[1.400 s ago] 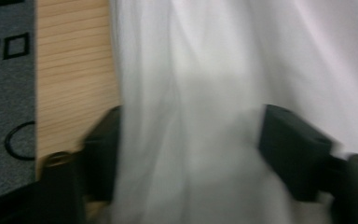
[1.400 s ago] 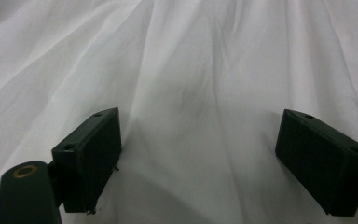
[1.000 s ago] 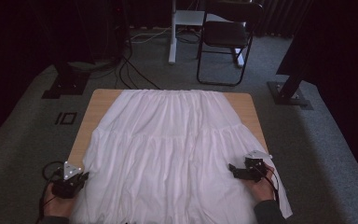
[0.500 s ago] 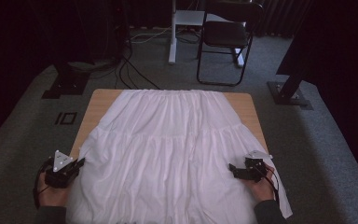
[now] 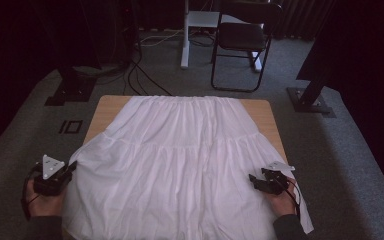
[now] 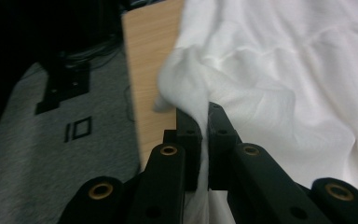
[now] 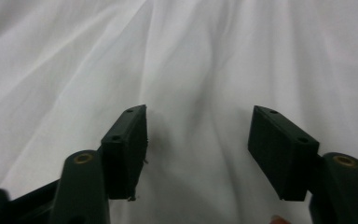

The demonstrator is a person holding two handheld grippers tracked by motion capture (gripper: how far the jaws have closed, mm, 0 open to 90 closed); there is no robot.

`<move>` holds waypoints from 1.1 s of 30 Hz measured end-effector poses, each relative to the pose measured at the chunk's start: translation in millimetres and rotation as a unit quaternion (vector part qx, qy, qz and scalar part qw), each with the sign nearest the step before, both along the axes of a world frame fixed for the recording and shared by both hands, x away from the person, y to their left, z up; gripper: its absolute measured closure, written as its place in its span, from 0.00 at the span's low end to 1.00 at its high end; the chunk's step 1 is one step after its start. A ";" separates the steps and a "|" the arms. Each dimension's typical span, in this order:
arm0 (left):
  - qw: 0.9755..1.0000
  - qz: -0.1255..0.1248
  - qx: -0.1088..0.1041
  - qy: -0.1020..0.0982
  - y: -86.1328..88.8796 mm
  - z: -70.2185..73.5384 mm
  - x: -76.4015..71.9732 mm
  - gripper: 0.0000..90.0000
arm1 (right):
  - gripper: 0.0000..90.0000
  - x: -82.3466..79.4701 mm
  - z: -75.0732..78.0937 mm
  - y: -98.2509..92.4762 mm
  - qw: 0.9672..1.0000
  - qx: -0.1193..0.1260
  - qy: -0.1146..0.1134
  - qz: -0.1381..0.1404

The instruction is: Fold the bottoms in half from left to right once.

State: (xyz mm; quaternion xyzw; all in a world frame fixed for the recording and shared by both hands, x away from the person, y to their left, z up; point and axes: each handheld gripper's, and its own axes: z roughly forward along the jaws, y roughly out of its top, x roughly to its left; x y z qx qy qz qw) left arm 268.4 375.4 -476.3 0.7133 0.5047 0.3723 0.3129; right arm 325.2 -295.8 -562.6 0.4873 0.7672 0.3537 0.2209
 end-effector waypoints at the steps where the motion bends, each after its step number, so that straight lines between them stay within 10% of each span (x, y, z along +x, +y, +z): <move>1: 1.000 0.000 0.000 0.000 0.0 0.0 0.0 0.97 | 0.41 0.0 0.0 0.0 1.000 0.000 0.000 0.000; 8: 0.999 0.045 0.010 0.009 29.0 -2.6 2.5 0.97 | 0.42 -11.6 23.1 -28.2 0.998 0.025 -0.035 -0.036; 18: 0.986 0.164 0.007 0.018 86.5 -4.8 9.1 0.97 | 0.40 -17.4 17.5 -55.3 0.997 0.011 -0.029 -0.075; 28: 0.998 0.057 -0.015 -0.021 35.0 23.9 0.7 0.97 | 0.40 -16.8 16.3 -50.4 0.997 0.001 -0.027 -0.067; 33: 0.998 -0.028 -0.011 -0.047 -12.2 57.0 0.7 0.97 | 0.40 -15.8 12.9 -46.8 0.998 0.001 -0.019 -0.057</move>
